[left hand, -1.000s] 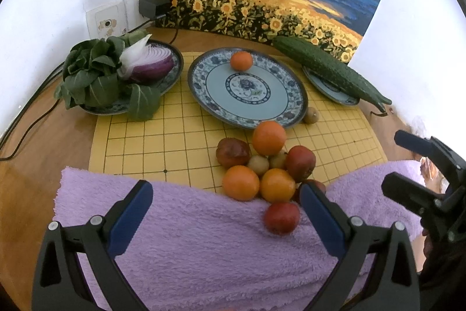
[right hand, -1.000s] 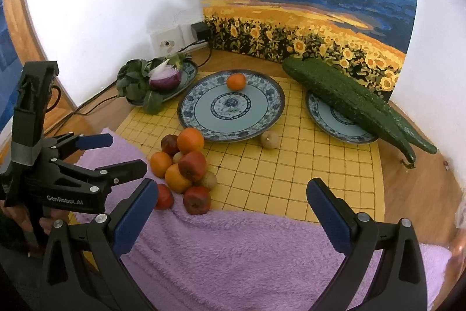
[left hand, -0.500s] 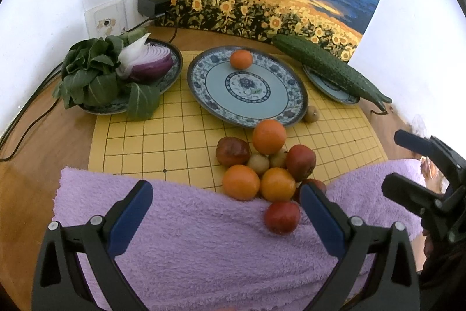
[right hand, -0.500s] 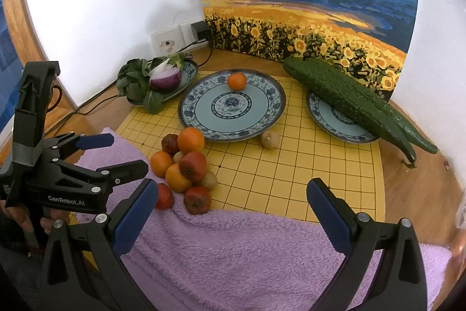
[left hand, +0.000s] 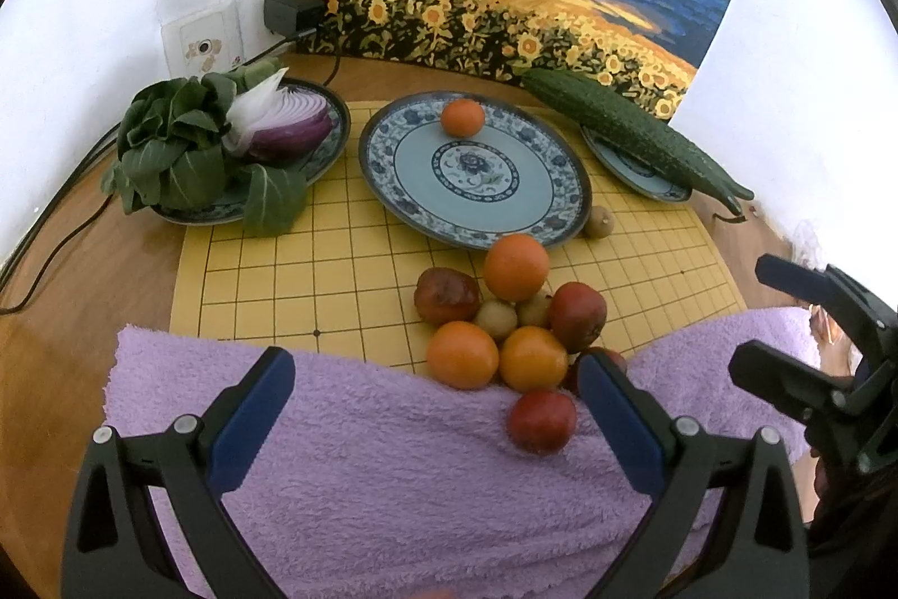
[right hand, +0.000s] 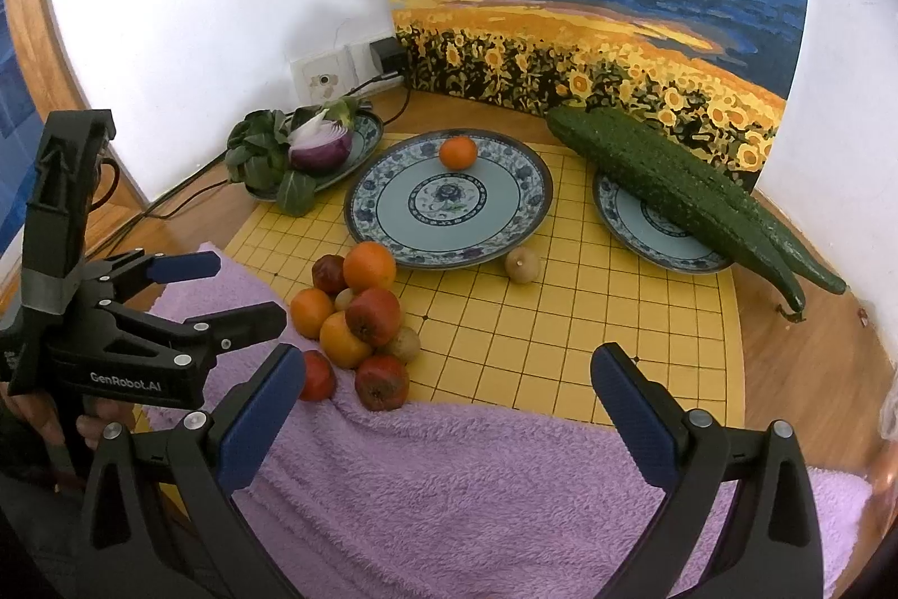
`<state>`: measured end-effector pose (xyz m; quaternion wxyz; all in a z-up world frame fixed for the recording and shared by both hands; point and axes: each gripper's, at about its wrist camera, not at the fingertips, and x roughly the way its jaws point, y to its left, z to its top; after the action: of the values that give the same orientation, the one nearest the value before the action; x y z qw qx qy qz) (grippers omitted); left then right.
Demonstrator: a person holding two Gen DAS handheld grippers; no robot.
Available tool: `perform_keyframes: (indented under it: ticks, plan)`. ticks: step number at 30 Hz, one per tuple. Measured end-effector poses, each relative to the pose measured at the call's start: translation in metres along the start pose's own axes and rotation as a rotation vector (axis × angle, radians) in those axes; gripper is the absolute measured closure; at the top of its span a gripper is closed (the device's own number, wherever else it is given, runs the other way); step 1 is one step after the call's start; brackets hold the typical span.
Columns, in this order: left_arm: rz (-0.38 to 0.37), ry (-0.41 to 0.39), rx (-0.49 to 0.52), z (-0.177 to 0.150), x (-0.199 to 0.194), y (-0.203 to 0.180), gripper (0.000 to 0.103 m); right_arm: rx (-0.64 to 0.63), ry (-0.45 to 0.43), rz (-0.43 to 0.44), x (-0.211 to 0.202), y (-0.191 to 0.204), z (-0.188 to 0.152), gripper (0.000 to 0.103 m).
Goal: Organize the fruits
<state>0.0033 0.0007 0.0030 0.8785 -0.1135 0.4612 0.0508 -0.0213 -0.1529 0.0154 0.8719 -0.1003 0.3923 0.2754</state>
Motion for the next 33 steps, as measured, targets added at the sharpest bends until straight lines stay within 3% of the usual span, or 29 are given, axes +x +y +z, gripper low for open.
perform_keyframes:
  ticks: [33]
  plan:
    - [-0.007,0.014,-0.006,-0.0025,0.0065,0.0043,0.0,0.007,0.018,0.003,0.0048,-0.0012,-0.0018,0.0]
